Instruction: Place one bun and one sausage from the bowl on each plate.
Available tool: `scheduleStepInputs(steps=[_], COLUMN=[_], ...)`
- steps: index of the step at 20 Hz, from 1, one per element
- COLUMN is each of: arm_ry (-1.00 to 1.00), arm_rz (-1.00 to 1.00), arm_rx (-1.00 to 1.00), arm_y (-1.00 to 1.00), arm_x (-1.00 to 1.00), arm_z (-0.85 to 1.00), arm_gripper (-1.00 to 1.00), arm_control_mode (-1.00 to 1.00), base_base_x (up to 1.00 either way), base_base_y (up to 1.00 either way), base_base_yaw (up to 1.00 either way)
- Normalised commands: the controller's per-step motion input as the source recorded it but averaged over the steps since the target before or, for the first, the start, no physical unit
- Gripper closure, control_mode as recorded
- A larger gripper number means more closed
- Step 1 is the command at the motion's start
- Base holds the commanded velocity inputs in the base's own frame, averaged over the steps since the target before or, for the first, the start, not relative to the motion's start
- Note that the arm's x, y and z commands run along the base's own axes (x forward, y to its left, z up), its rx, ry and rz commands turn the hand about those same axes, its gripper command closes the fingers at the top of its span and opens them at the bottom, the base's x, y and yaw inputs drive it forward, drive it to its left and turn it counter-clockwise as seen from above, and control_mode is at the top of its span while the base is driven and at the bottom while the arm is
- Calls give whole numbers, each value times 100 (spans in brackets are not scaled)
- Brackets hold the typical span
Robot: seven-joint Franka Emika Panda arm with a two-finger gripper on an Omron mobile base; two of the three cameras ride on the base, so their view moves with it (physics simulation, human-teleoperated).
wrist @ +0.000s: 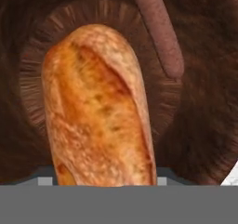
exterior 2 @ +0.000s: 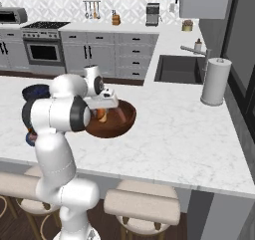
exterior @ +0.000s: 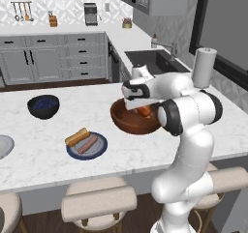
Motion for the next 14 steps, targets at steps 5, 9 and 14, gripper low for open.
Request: scheduleStepInputs(steps=[5,9,14], arm_ry=[-2,1,4], arm_rz=[0,-1,-3], arm_rx=[6,9,6], arm_y=[34,4,12], arm_x=[-60,-49,-78], arm_z=[95,100,97], arm_gripper=[100,100,100], arm_control_mode=[-100,-100,-100], base_base_x=[0,0,0], base_base_y=[0,0,0], base_base_yaw=[0,0,0])
